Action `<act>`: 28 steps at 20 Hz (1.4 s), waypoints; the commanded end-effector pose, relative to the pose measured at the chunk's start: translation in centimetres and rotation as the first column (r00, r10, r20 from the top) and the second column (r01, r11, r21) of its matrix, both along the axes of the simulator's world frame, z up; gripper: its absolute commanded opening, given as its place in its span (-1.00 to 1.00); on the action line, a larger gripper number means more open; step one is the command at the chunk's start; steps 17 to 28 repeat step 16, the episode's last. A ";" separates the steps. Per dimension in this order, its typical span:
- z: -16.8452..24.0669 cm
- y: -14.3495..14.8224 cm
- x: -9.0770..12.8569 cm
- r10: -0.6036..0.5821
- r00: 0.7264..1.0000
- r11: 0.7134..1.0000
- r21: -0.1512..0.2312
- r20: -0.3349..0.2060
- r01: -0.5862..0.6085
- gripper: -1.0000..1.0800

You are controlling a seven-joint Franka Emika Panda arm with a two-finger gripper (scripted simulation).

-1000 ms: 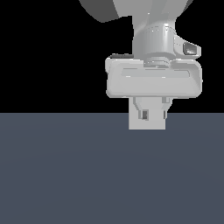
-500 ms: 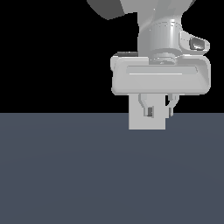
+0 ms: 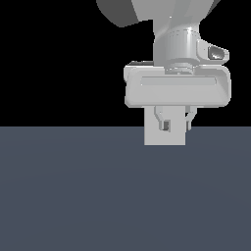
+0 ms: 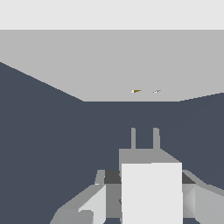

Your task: Plug the charger into the wall socket.

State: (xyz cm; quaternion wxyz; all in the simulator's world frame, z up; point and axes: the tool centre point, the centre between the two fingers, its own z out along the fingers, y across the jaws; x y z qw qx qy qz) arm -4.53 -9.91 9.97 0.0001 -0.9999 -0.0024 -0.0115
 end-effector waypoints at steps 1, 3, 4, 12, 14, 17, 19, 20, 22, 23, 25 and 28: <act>0.0 0.0 0.8 0.000 1.000 1.000 0.000 0.000 0.000 -1.00; 0.0 0.0 1.6 0.000 1.000 1.000 0.000 0.000 0.000 -1.00; 0.0 0.0 2.0 0.000 1.000 1.000 0.000 0.000 0.000 -1.00; 0.0 0.0 3.8 0.000 1.000 1.000 0.000 0.000 0.000 -1.00; 0.0 0.0 3.9 0.000 1.000 1.000 0.000 0.000 0.000 -1.00; 0.0 0.0 3.9 0.000 1.000 1.000 0.000 0.000 0.000 -1.00; 0.0 0.0 3.9 0.000 1.000 1.000 0.000 0.000 0.000 -1.00; 0.0 0.0 3.9 0.000 1.000 1.000 0.000 0.000 0.000 -1.00; 0.0 0.0 3.9 0.000 1.000 1.000 0.000 0.000 0.000 -1.00; 0.0 0.0 3.9 0.000 1.000 1.000 0.000 0.000 0.000 -1.00; 0.0 0.0 3.9 0.000 1.000 1.000 0.000 0.000 0.000 -1.00; 0.0 0.0 3.9 0.000 1.000 1.000 0.000 0.000 0.000 -1.00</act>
